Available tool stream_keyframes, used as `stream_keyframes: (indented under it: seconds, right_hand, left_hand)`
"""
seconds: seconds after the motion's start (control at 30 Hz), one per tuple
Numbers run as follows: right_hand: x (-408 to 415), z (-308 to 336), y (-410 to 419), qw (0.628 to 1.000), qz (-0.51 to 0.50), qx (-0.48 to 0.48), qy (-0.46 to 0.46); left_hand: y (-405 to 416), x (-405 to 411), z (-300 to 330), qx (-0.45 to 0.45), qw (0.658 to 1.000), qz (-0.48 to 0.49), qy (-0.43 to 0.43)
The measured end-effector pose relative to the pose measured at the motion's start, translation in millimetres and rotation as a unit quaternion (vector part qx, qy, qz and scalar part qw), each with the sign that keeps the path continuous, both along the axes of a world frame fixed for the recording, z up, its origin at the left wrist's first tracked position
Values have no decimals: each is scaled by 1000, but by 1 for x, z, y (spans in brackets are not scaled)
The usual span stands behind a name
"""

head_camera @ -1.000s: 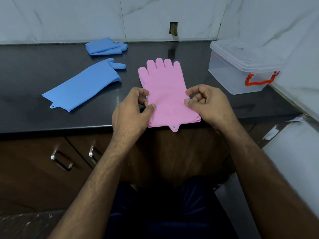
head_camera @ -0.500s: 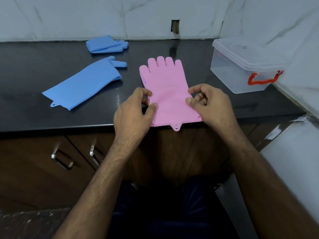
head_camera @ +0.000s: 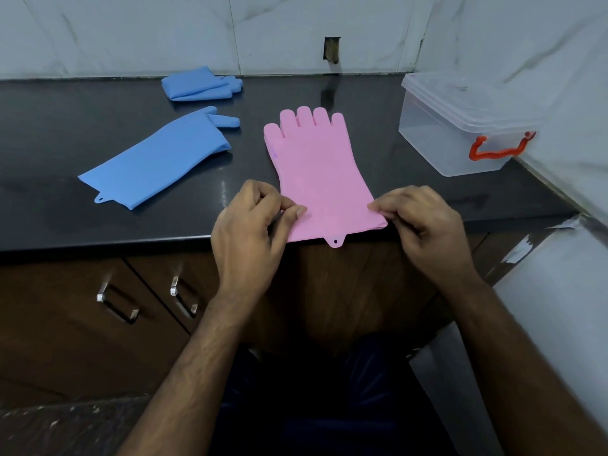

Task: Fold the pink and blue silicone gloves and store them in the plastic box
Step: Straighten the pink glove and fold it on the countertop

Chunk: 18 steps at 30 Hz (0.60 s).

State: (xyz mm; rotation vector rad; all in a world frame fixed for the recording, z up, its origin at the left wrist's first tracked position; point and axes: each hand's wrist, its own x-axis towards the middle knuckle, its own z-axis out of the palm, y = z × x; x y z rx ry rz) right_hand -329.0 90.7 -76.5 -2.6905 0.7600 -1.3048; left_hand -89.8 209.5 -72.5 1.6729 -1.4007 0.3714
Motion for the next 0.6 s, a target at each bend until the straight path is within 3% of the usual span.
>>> stream_keyframes:
  seconds: [0.13,0.33,0.6]
  right_hand:
    - [-9,-4,1,999,35,-6,16]
    - [-16,-17,5,1000,6,-17,25]
    - [-7,-20,12,999,-22,-26,-37]
  left_hand:
    - [10,6,-18,-44,998,-48,-18]
    - [28,17,-35,-9,994,-104,-34]
    - [23,9,-29,-39,996,-66,-43]
